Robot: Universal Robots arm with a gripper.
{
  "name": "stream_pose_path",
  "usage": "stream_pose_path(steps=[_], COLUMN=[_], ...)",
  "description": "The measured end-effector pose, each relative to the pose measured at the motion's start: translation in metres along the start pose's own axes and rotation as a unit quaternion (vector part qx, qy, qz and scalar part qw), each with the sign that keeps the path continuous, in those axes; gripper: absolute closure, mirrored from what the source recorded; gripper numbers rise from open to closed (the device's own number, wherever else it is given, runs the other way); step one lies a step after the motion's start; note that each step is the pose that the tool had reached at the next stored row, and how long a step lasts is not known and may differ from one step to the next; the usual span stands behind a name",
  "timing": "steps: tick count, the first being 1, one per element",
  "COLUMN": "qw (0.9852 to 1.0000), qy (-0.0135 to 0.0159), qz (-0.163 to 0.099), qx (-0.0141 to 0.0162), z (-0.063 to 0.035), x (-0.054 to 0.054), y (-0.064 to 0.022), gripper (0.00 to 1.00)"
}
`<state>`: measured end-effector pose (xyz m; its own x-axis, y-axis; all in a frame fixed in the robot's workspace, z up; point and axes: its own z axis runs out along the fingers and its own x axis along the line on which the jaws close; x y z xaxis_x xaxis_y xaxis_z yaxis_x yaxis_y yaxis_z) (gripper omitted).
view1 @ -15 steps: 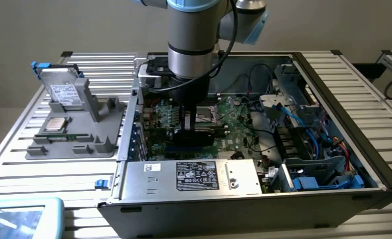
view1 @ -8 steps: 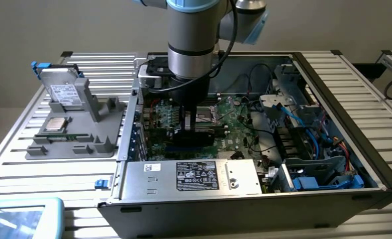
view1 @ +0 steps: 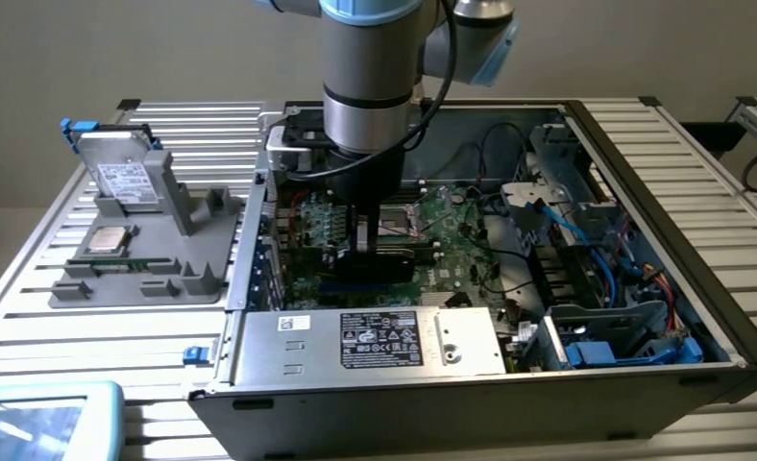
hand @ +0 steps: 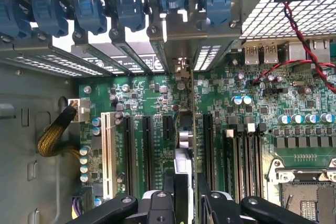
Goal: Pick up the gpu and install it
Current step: 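Insert the gpu into the slot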
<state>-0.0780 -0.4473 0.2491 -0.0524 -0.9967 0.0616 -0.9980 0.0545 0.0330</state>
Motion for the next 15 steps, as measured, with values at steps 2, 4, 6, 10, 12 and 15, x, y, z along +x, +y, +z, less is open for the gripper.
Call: stream_pose_path(steps=[2, 4, 6, 10, 12, 15], qw=[1.0000, 1.0000, 1.0000, 1.0000, 1.0000, 1.0000], qy=[0.0001, 0.0001, 0.0001, 0.0000, 0.0000, -0.0001], qz=[0.000, 0.000, 0.000, 0.000, 0.000, 0.000], qx=[0.0001, 0.0000, 0.0000, -0.0001, 0.0000, 0.0005], z=[0.0000, 0.0000, 0.0000, -0.0051, -0.0055, -0.0056], x=[0.0001, 0.0001, 0.0000, 0.0004, 0.0004, 0.0004], y=[0.0007, 0.0008, 0.0009, 0.0012, 0.0009, 0.0007], gripper=[0.73, 0.73, 0.73, 0.73, 0.73, 0.73])
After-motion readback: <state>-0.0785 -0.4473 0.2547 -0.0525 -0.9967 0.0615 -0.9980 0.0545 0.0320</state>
